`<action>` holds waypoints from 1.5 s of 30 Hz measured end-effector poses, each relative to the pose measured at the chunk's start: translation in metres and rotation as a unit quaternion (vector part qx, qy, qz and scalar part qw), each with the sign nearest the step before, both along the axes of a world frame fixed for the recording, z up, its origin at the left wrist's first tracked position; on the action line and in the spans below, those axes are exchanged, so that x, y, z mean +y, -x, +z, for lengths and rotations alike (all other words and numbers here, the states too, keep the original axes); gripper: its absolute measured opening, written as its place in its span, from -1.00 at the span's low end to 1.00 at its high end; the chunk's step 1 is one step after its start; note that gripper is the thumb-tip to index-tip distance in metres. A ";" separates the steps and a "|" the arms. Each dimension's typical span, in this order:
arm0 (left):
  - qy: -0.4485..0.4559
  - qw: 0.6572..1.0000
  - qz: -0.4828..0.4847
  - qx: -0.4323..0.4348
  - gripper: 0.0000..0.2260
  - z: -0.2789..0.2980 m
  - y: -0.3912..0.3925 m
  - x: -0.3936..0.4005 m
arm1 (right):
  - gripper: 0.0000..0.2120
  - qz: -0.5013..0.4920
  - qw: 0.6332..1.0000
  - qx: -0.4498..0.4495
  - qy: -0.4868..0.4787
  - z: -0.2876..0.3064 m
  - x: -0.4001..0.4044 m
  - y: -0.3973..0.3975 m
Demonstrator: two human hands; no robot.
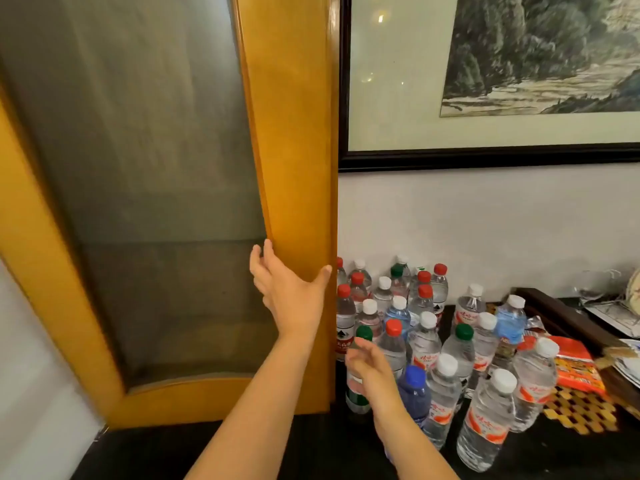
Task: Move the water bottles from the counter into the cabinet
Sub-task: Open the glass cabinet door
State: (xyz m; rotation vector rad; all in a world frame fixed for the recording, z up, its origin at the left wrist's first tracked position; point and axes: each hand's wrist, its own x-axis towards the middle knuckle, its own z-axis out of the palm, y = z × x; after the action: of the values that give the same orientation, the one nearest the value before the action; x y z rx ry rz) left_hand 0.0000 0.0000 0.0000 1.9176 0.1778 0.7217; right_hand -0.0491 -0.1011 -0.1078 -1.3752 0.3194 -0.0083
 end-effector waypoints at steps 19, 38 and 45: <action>-0.092 0.980 0.176 -0.015 0.13 -0.002 -0.041 -0.030 | -0.49 0.096 0.987 -0.105 0.071 -0.006 0.018 -0.066; -0.129 0.981 0.141 -0.029 0.14 -0.006 0.026 -0.004 | -0.57 0.118 0.976 -0.115 0.139 -0.016 0.020 -0.025; -0.127 0.986 0.099 -0.033 0.14 -0.009 0.063 0.015 | -0.60 0.103 0.979 -0.111 0.136 -0.025 0.032 0.016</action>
State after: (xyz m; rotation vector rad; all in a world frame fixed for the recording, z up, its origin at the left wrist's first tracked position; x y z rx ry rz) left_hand -0.0633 0.0151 -0.0091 2.1349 0.2467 0.9780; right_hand -0.0654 -0.0693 -0.1327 -1.6572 -0.0146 -0.0342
